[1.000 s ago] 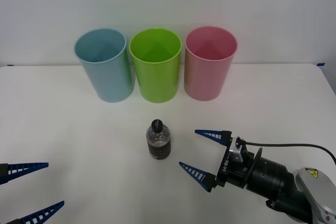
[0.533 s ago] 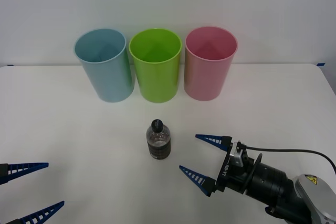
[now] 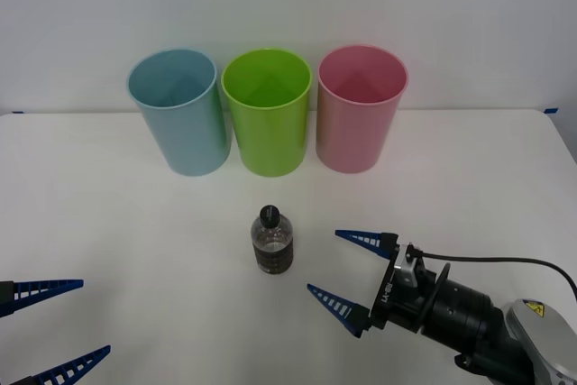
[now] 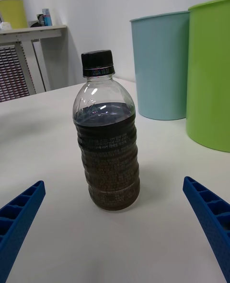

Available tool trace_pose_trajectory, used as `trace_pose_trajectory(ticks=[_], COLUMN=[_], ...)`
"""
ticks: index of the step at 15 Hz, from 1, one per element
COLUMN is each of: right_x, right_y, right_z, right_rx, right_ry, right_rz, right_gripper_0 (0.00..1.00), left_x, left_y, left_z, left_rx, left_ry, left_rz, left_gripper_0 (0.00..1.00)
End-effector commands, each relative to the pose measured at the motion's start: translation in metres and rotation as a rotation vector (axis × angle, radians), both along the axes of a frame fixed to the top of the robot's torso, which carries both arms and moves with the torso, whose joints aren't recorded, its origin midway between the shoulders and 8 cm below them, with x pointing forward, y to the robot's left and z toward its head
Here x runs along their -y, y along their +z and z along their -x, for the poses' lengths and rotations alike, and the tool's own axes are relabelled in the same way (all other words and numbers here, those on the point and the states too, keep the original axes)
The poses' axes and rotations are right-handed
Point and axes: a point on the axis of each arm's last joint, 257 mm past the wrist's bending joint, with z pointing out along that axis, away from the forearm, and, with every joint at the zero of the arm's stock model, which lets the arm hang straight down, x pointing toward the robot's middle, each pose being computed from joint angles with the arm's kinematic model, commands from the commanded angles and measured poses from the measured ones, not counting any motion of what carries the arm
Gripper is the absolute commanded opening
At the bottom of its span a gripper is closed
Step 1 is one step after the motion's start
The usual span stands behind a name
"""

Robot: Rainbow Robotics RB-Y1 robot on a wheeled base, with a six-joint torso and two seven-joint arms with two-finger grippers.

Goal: Put cans in the blue bin and PET bottles in the pink bin and trash in the green bin.

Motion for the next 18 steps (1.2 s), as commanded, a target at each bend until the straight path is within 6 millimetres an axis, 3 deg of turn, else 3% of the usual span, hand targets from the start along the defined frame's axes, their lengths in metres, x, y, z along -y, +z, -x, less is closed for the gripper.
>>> trace_pose_trajectory(ticks=[1,9,18], right_x=[-0.002,-0.005,-0.044], right_y=[0.001,-0.003,-0.009], right_z=[0.001,-0.003,-0.01], right_rx=[0.007,0.023,0.017], right_ry=[0.004,-0.013,-0.018], right_rz=[-0.001,0.019,0.039], right_gripper_0=[1.0,1.0,1.0], left_x=[0.0,0.0,0.0], left_y=[0.0,0.0,0.0], left_z=[0.0,0.0,0.0], left_rx=[0.0,0.0,0.0], left_ry=[0.0,0.0,0.0], left_rz=[0.0,0.0,0.0], left_gripper_0=[1.0,1.0,1.0])
